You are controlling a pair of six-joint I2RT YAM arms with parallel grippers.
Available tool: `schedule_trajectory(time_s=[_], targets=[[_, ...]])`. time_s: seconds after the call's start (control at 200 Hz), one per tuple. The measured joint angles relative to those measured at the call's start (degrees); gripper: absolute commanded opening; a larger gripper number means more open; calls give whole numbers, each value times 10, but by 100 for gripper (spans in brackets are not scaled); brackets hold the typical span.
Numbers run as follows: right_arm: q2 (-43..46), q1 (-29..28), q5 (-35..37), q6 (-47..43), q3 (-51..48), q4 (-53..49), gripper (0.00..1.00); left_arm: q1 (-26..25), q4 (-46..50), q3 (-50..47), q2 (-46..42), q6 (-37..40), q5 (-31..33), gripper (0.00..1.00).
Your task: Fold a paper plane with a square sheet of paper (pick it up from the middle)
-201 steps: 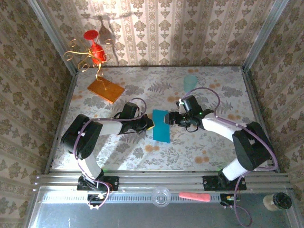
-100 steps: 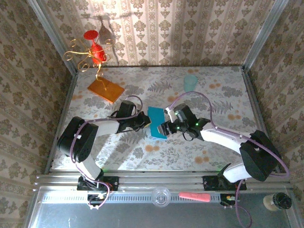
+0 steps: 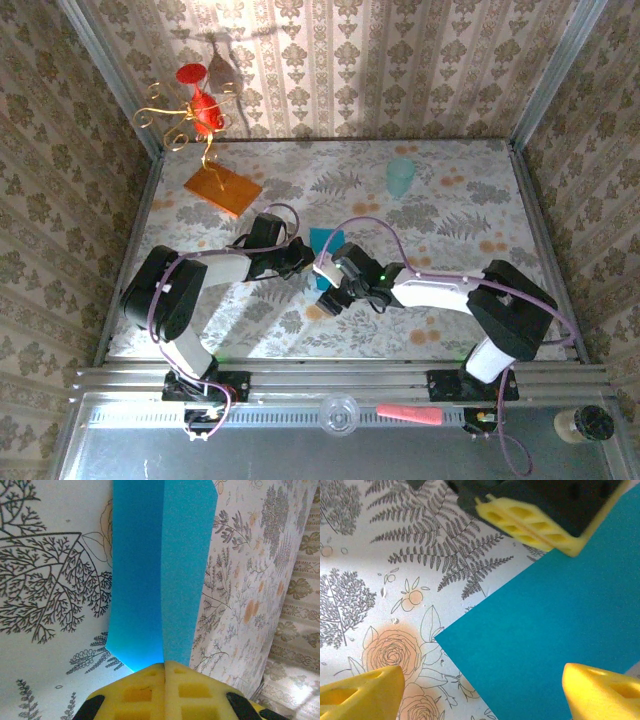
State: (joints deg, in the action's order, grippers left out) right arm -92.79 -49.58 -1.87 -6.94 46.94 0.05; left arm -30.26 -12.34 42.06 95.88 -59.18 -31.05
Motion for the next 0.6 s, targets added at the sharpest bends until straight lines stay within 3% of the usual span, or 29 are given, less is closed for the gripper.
schedule_trajectory(time_s=[0.595], targets=[[4, 25, 36, -39, -54, 73, 75, 0, 4, 0, 0, -4, 0, 0]])
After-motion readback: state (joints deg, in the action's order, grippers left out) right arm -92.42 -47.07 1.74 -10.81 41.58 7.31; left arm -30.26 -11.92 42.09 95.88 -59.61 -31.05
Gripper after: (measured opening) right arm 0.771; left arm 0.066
